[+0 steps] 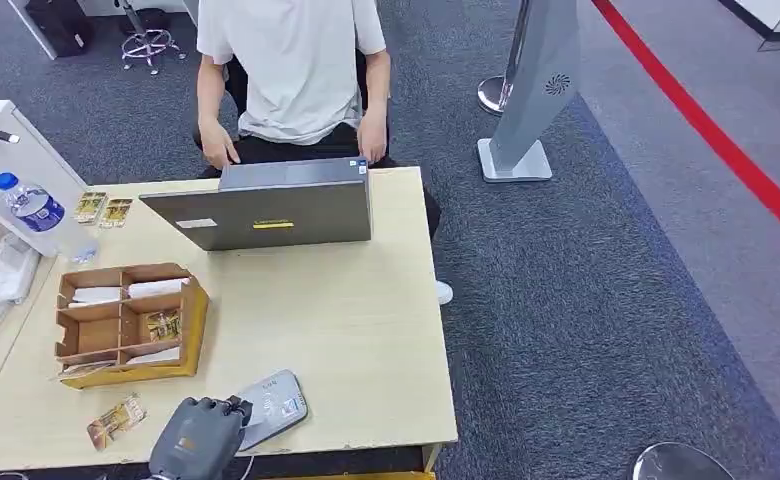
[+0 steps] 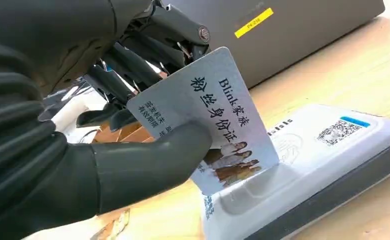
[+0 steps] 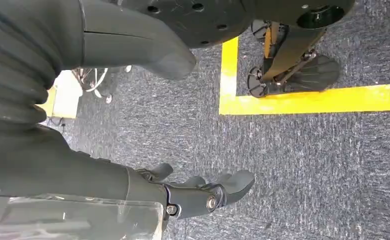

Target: Pass the card to the sensor for recognition and then transmit it.

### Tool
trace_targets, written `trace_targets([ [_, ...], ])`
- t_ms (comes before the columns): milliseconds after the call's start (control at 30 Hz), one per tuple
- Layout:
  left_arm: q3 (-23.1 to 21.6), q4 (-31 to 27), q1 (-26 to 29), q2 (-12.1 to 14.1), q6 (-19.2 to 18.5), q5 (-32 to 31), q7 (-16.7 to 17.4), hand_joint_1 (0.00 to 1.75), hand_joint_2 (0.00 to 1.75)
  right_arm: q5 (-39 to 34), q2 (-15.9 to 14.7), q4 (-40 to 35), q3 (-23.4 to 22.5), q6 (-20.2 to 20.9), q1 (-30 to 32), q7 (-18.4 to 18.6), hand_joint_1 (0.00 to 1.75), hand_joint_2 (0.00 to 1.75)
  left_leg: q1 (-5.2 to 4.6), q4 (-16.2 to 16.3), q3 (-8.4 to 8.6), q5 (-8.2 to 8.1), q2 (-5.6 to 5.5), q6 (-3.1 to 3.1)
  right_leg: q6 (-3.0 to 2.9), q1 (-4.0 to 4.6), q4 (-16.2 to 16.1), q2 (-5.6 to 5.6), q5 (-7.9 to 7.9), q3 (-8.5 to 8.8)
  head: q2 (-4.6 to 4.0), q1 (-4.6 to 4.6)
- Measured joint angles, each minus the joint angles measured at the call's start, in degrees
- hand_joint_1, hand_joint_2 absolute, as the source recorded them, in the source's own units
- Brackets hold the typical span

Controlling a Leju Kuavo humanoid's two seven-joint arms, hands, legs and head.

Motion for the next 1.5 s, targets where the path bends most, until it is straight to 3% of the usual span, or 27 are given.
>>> trace_targets([
  [433, -1.47, 0.61, 0.06, 0.13, -0.55, 0.09, 1.40, 1.75, 1.75, 0.94, 0.00, 0.00, -0.15, 0.20, -0.02, -0.04, 0.00, 1.75, 0.00, 0.00, 0.01, 0.00, 0.00, 0.00, 0.00, 0.00, 0.00, -0.01, 0.00, 0.01, 0.00, 0.00],
  [600, -0.43, -1.25, -0.83, 0.96, 2.78, 0.00, 3.02, 1.75, 1.75, -0.16, 0.00, 0.00, -0.35, 0.17, 0.12, -0.07, 0.00, 1.75, 0.01, 0.01, 0.02, 0.03, -0.01, -0.02, 0.00, 0.01, 0.01, -0.01, 0.00, -0.03, 0.00, -0.02],
  [667, 2.13, -3.56, -3.28, 1.87, 3.46, 0.00, 3.61, 1.75, 1.75, -1.05, 0.00, 0.00, -0.13, -0.04, 0.37, -0.07, 0.00, 1.75, 0.02, 0.01, -0.01, 0.06, -0.08, -0.01, -0.01, 0.01, 0.05, -0.12, 0.01, -0.01, 0.00, 0.00],
  [800, 9.30, -7.83, -10.23, 4.00, -0.14, 0.00, 2.34, 1.75, 1.75, -0.46, 0.00, 0.02, 0.17, 0.48, 0.62, -0.64, 0.00, 1.75, 0.04, 0.00, 0.01, 0.15, -0.10, -0.08, -0.08, 0.03, 0.10, -0.14, 0.05, -0.02, 0.00, 0.00],
  [933, 15.35, -8.81, -18.05, 10.08, -4.29, 0.00, 3.56, 1.75, 1.75, 3.72, 0.00, 0.77, -0.79, 1.77, -0.06, -2.27, 0.00, 1.75, 0.09, 0.00, 0.01, 0.19, -0.09, -0.15, -0.10, 0.09, 0.14, -0.11, 0.07, -0.04, 0.00, -0.02],
  [1033, 18.27, -8.59, -21.34, 12.88, -5.29, -0.02, 3.58, 1.75, 1.75, 5.88, 0.00, 1.86, -2.38, 2.29, -0.87, -3.30, 0.00, 1.75, 0.10, -0.01, 0.00, 0.21, -0.09, -0.18, -0.10, 0.10, 0.14, -0.09, 0.07, -0.05, 0.00, 0.00],
  [1267, 19.60, -7.34, -24.02, 16.46, -6.05, -0.02, 5.40, 1.75, 1.75, 8.15, 0.00, 4.13, -5.25, 2.45, -2.07, -4.35, 0.00, 1.75, 0.08, 0.00, -0.06, 0.20, -0.07, -0.17, -0.09, 0.08, 0.09, -0.07, 0.06, -0.08, 0.00, 0.02],
  [1500, 19.60, -6.16, -24.69, 18.01, -7.02, -0.02, 6.93, 1.75, 1.75, 9.14, 0.00, 5.27, -6.62, 2.73, -2.72, -5.03, 0.00, 1.75, 0.07, 0.00, -0.06, 0.20, -0.05, -0.17, -0.09, 0.07, 0.09, -0.07, 0.06, -0.10, 0.00, 0.02],
])
